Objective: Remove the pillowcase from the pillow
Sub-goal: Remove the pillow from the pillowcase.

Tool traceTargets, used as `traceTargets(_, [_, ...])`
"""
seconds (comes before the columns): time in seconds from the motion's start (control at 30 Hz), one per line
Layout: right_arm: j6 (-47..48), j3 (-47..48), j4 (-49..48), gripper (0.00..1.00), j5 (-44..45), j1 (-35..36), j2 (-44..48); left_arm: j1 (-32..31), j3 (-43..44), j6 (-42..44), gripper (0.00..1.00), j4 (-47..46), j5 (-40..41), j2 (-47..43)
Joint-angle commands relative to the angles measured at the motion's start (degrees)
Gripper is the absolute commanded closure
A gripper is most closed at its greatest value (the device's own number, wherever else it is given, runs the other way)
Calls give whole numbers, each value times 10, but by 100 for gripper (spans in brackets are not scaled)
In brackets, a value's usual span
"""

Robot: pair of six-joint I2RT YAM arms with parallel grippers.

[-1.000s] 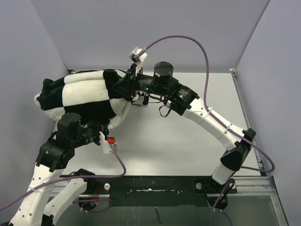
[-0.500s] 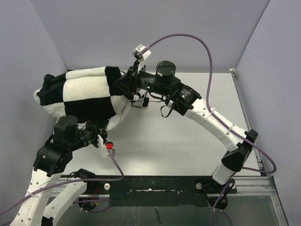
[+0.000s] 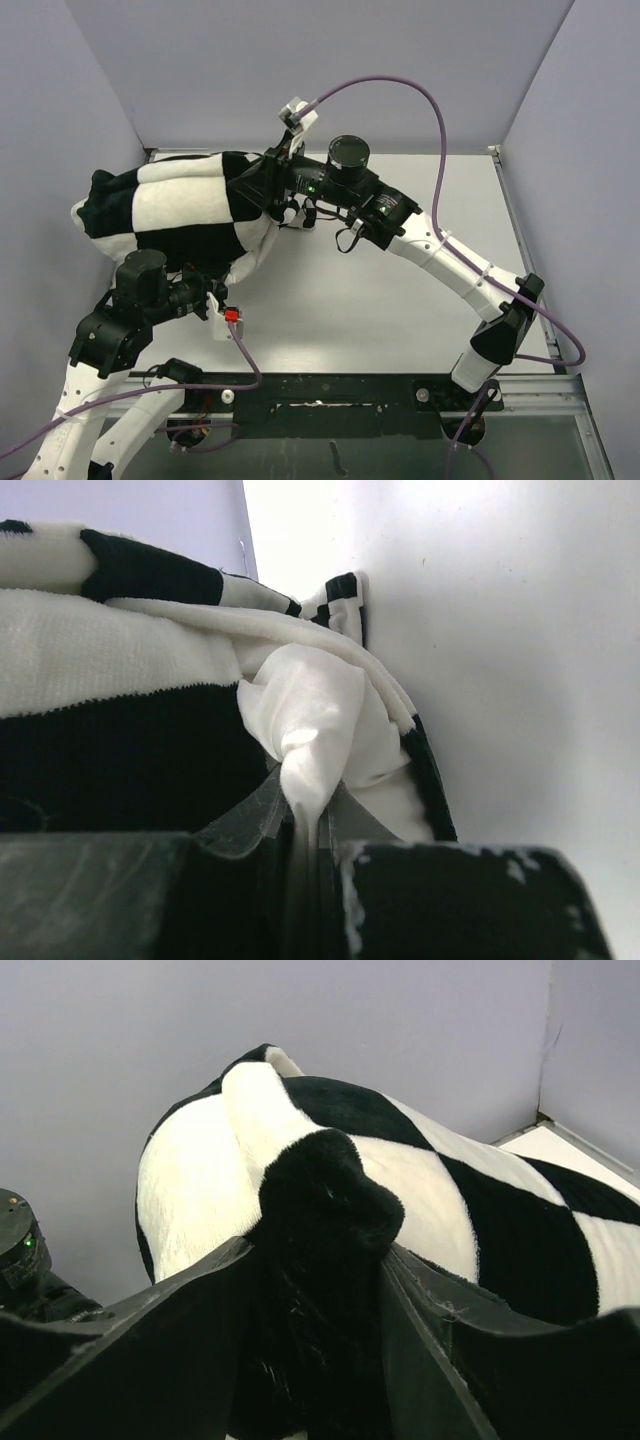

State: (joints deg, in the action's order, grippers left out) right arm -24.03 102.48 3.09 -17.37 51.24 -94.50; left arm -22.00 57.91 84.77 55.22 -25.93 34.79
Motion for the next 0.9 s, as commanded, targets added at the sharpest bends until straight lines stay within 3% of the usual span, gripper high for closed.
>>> traceTargets(0.0, [-8, 6, -34, 63, 0, 4, -1, 0, 47, 18, 100, -78, -18, -9])
traceTargets(0.07, [-5, 13, -31, 88, 8, 1, -1, 0, 47, 18, 100, -79, -18, -9])
traceTargets(0.13, [-9, 24, -30, 99, 11, -8, -2, 0, 45, 18, 100, -79, -20, -10])
traceTargets(0.37, [-38, 61, -28, 100, 7, -73, -9, 0, 41, 27, 100, -54, -19, -20])
traceTargets(0.63, [-10, 52, -19, 100, 90, -122, -16, 0, 52, 18, 100, -16, -11, -25])
traceTargets(0.87, [-34, 58, -3, 100, 98, -189, -23, 0, 54, 19, 100, 38, -6, -44])
